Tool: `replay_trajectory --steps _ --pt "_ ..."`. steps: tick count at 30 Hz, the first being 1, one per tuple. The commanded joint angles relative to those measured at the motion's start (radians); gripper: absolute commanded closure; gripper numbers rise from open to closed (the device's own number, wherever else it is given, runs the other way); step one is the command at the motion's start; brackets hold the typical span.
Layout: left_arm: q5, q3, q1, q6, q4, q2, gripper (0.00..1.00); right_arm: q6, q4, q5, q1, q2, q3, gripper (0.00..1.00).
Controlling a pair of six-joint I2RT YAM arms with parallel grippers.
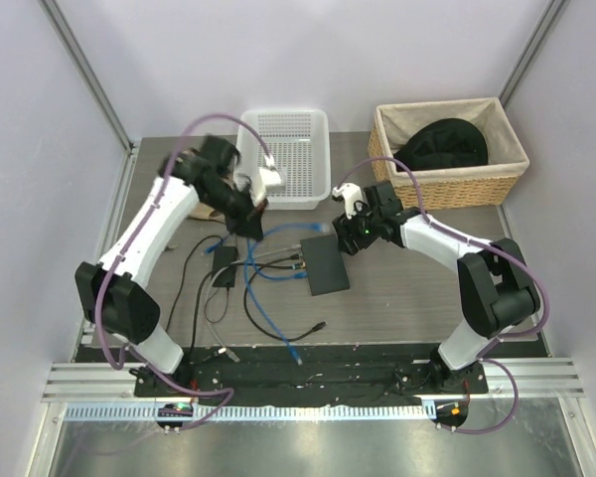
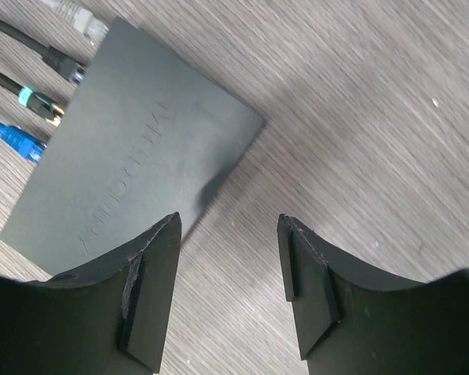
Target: Pull the plug from the switch port
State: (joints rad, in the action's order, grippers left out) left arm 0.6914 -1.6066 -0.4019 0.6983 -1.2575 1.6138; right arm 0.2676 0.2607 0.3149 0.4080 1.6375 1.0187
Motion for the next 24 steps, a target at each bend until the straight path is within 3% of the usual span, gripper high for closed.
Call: replay_trajectory --steps 1,2,5,7,10,12,13,15,16,20,24 --pt "0.145 -0.342 0.222 -0.207 0.011 0.006 1.00 0.021 -0.031 -0.011 -0.018 -0.062 -0.035 0.40" --pt "0.151 -0.483 0.260 -0.232 -0.050 0.027 1.00 0.019 -0.032 -0.011 -0.020 -0.068 -0.042 0.40" --pt "0.132 -0.660 0.432 -0.282 -0.126 0.103 1.00 0.013 -0.043 -0.010 -0.020 -0.068 -0.051 0.40" --pt "0.071 -0.665 0.550 -0.330 -0.128 0.106 1.00 0.015 -0.046 -0.010 -0.020 -0.064 -0.048 0.40" --pt "-0.110 -0.548 0.653 -0.368 -0.042 0.022 1.00 0.013 -0.046 -0.014 -0.021 -0.054 -0.032 0.40" --pt "-0.235 -0.370 0.673 -0.358 0.018 -0.040 1.00 0.018 -0.040 -0.016 -0.021 -0.048 -0.020 0.40" --pt "-0.373 -0.310 0.673 -0.353 0.080 -0.099 1.00 0.018 -0.040 -0.014 -0.021 -0.042 -0.016 0.40" --pt "-0.514 -0.126 0.675 -0.361 0.154 -0.147 1.00 0.021 -0.040 -0.017 -0.021 -0.036 -0.003 0.40" --pt "-0.670 -0.069 0.673 -0.385 0.224 -0.175 1.00 0.022 -0.043 -0.016 -0.023 -0.030 -0.002 0.40" --pt "-0.796 0.155 0.684 -0.366 0.326 -0.158 1.00 0.024 -0.055 -0.022 -0.021 -0.021 0.006 0.40" --pt "-0.900 0.234 0.687 -0.338 0.425 -0.045 1.00 0.035 -0.052 -0.028 -0.021 -0.018 0.018 0.40"
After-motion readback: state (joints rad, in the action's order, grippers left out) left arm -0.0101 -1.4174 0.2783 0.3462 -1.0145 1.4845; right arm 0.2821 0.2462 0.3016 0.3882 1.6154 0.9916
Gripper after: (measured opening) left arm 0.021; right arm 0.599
